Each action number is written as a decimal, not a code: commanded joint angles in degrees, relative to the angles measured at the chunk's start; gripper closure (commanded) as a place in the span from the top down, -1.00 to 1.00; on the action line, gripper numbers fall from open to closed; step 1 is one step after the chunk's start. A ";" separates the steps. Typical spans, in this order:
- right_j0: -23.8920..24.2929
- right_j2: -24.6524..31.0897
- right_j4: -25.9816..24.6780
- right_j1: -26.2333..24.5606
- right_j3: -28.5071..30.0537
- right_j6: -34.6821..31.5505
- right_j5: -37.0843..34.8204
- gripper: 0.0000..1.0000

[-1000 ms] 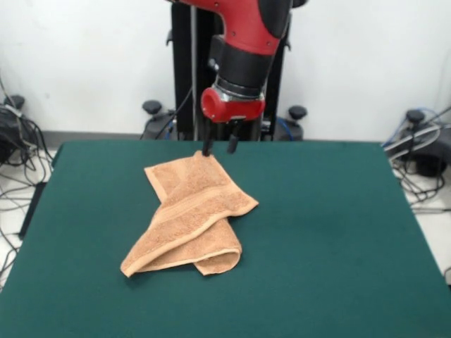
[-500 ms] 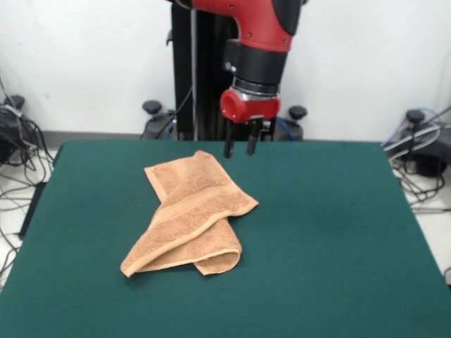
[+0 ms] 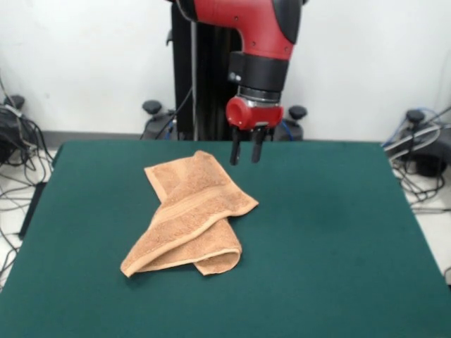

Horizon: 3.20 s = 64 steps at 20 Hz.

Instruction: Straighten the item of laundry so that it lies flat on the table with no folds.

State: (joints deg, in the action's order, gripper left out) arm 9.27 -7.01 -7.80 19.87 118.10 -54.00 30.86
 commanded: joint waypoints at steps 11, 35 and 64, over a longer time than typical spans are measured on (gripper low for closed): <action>0.83 3.63 -1.13 -9.53 -3.75 -16.53 6.94 1.00; -0.82 4.32 4.84 -9.82 -7.33 -14.53 1.86 1.00; -3.93 3.07 9.17 -16.66 -14.04 -14.71 4.90 1.00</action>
State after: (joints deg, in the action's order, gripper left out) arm 5.88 -6.98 -1.96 6.16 110.84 -54.00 36.09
